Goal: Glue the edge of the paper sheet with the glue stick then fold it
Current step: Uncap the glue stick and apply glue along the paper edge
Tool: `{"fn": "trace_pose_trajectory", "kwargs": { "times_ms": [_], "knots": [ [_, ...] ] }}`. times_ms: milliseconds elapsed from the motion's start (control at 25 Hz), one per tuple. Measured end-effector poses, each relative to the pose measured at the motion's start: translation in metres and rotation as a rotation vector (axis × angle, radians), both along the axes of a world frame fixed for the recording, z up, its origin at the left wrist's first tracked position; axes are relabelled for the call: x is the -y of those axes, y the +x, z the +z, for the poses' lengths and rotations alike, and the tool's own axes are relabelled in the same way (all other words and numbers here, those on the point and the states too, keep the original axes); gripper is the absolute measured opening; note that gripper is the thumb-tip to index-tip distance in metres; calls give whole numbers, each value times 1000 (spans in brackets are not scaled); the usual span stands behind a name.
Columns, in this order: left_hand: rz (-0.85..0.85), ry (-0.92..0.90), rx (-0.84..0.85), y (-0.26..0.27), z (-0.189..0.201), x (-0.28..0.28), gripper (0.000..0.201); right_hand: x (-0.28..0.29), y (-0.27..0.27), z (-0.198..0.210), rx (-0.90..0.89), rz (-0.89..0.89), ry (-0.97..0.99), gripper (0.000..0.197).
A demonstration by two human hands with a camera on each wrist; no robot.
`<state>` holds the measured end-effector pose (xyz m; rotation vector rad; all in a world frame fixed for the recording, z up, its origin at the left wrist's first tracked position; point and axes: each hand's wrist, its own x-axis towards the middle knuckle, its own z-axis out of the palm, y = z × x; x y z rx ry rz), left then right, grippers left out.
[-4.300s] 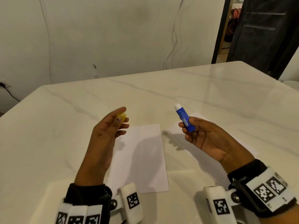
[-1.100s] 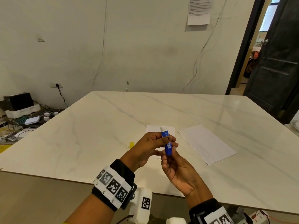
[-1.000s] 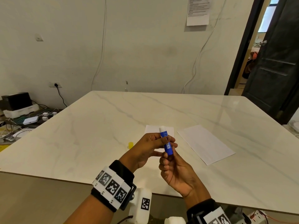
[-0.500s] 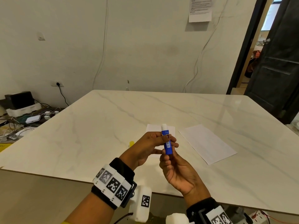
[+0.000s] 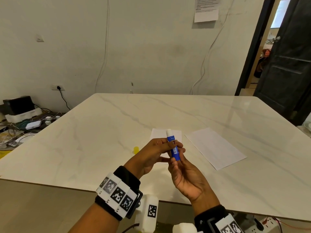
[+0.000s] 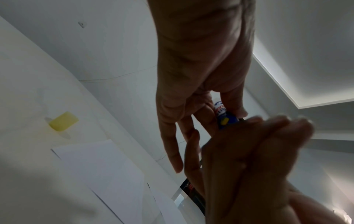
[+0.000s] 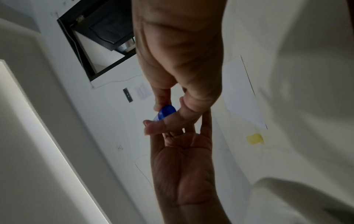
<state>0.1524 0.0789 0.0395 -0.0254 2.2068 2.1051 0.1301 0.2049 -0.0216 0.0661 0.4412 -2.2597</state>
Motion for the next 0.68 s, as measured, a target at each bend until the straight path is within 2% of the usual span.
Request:
{"fn": "trace_pose_trajectory", "kwargs": {
  "times_ms": [160,360,680],
  "knots": [
    [2,-4,2,-1,-2,-1,31,-3,-1,0,-21,35,18,82],
    [16,-28,25,-5,-3,-1,31,-3,-4,-1,-86,-50,128,79],
    [-38,-16,52,-8,-4,-4,32,-6,-4,-11,11,-26,-55,69]
  ]
}}
